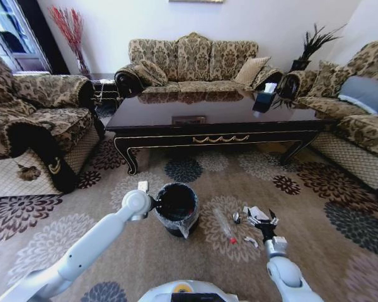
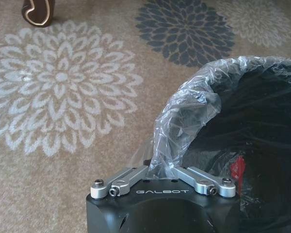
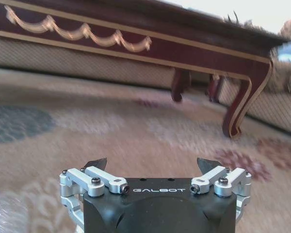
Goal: Move to the front of the table and pick up the trash from the floor, then place it into the trash bin.
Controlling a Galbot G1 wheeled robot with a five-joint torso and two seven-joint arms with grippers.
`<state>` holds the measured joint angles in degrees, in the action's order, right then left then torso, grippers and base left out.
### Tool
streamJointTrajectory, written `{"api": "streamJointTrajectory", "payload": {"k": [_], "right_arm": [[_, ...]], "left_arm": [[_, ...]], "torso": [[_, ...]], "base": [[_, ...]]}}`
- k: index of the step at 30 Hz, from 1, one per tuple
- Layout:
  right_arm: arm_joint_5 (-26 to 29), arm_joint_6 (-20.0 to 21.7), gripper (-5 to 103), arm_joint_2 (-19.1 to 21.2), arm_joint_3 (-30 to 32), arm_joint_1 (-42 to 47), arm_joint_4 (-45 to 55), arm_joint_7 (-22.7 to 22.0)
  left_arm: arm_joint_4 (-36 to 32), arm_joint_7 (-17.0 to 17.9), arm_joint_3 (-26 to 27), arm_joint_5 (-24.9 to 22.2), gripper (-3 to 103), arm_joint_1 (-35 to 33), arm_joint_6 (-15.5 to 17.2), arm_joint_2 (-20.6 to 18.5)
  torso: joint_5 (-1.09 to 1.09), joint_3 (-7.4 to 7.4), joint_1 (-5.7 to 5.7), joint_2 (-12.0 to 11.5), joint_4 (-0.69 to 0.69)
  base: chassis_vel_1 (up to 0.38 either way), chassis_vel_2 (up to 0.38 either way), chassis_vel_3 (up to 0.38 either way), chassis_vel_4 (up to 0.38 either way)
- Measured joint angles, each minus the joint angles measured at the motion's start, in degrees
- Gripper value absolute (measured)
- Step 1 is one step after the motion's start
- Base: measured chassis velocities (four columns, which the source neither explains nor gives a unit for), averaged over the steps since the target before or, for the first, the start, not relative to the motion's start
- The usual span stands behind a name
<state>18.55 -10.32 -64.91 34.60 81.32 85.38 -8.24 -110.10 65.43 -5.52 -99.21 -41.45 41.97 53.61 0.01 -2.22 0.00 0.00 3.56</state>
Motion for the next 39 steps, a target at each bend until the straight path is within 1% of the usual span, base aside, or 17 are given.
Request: {"api": "streamJointTrajectory", "payload": {"k": [2, 4, 6, 7, 10, 14, 16, 18, 21, 26, 29, 30, 33, 34, 35, 36, 39], "right_arm": [[2.2, 0.4, 100, 1.1, -1.0, -2.9, -4.4, 0.0], [2.5, 0.5, 100, 1.3, -1.2, -3.4, -5.1, 0.0], [4.4, 1.0, 100, 2.4, -3.1, -7.4, -9.7, 0.1], [4.5, 1.1, 102, 2.8, -3.8, -9.1, -11.6, 0.2], [3.9, 0.8, 98, 3.0, -5.7, -12.9, -16.1, 0.2], [3.5, 0.5, 94, 2.4, -7.4, -17.0, -21.2, 0.2], [2.5, 0.1, 94, 1.3, -8.5, -20.4, -26.8, 0.1], [2.2, 0.0, 94, 1.0, -8.6, -21.0, -27.9, 0.2], [1.0, -0.9, 93, -0.5, -9.2, -24.9, -34.9, 0.3], [-0.3, -1.9, 91, -1.6, -9.6, -27.8, -40.4, 0.5], [-0.5, -2.1, 84, -2.2, -9.6, -29.7, -43.1, 0.5], [-0.5, -2.1, 84, -2.2, -9.6, -29.7, -43.1, 0.5], [-0.6, -2.1, 69, -3.1, -9.2, -31.4, -45.7, 0.3], [-0.5, -2.1, 69, -3.2, -8.9, -31.8, -46.3, 0.3], [0.0, -2.1, 64, -3.3, -8.7, -32.5, -47.2, 0.2], [0.0, -2.1, 64, -3.3, -8.7, -32.5, -47.2, 0.2], [0.3, -2.1, 47, -3.3, -8.6, -33.4, -48.9, 0.3]], "left_arm": [[-1.0, 0.1, 1.0, -0.3, 0, -1.1, 0.0, -0.8], [-1.1, 0.1, 1.1, -0.4, 0, -1.3, 0.0, -0.9], [-1.7, 0.2, 1.8, -0.5, 0, -2.3, 0.0, -1.8], [-1.7, 0.3, 1.9, -0.6, 0, -2.5, 0.0, -1.9], [-1.7, 0.4, 1.9, -0.8, 0, -2.6, 0.0, -1.8], [-1.7, 0.7, 1.6, -0.9, 0, -2.5, 0.0, -1.4], [-1.5, 0.9, 1.1, -1.1, 0, -2.3, 0.0, -1.2], [-1.3, 0.9, 1.0, -1.1, 0, -2.2, 0.0, -1.2], [-0.3, 1.0, 0.2, -1.2, 0, -1.1, 0.0, -0.7], [0.6, 1.0, -0.6, -1.3, 0, 0.0, 0.0, -0.3], [1.0, 1.1, -2.0, -2.1, 0, 1.4, 0.0, -0.1], [1.0, 1.1, -2.0, -2.1, 0, 1.4, 0.0, -0.1], [1.6, 1.2, -2.8, -3.1, 0, 2.6, 0.1, 0.0], [1.8, 1.3, -2.9, -3.2, 0, 2.7, 0.1, 0.2], [2.1, 1.3, -2.9, -3.4, 0, 2.9, 0.1, 0.4], [2.1, 1.3, -2.9, -3.4, 0, 2.9, 0.1, 0.4], [2.6, 1.5, -3.2, -4.1, 0, 3.6, 0.2, 0.7]], "torso": [[0.00, 0.01, 0.00, 0.0, -0.01], [0.00, 0.00, 0.00, 0.0, -0.01], [0.00, 0.01, 0.00, 0.0, -0.02], [0.00, 0.00, 0.00, 0.0, -0.03], [-0.01, 0.00, 0.00, 0.0, -0.03], [-0.01, 0.00, 0.00, 0.0, -0.02], [0.00, 0.00, 0.00, 0.0, -0.01], [0.00, 0.00, 0.00, 0.0, -0.01], [-0.01, 0.00, 0.00, 0.0, -0.02], [0.00, 0.00, 0.00, 0.0, -0.01], [-0.02, 0.00, 0.00, 0.0, -0.02], [-0.02, 0.00, 0.00, 0.0, -0.02], [0.00, 0.00, 0.00, 0.0, -0.01], [0.00, 0.00, 0.00, 0.0, -0.02], [0.00, 0.00, 0.00, 0.0, -0.03], [0.00, 0.00, 0.00, 0.0, -0.03], [-0.01, 0.00, 0.00, 0.0, -0.02]], "base": [[0.000, 0.000, 0.000, 0.000], [0.000, 0.000, 0.000, 0.000], [0.000, 0.000, 0.000, 0.000], [0.000, 0.000, 0.000, 0.000], [0.000, 0.000, 0.000, 0.000], [0.000, 0.000, 0.000, 0.000], [0.000, 0.000, 0.000, 0.000], [0.000, 0.000, 0.000, 0.000], [0.000, 0.000, 0.000, 0.000], [0.000, 0.000, 0.000, 0.000], [0.000, 0.000, 0.000, 0.000], [0.000, 0.000, 0.000, 0.000], [0.000, 0.000, 0.000, 0.000], [0.000, 0.000, 0.000, 0.000], [0.000, 0.000, 0.000, 0.000], [0.000, 0.000, 0.000, 0.000], [0.000, 0.000, 0.000, 0.000]]}}
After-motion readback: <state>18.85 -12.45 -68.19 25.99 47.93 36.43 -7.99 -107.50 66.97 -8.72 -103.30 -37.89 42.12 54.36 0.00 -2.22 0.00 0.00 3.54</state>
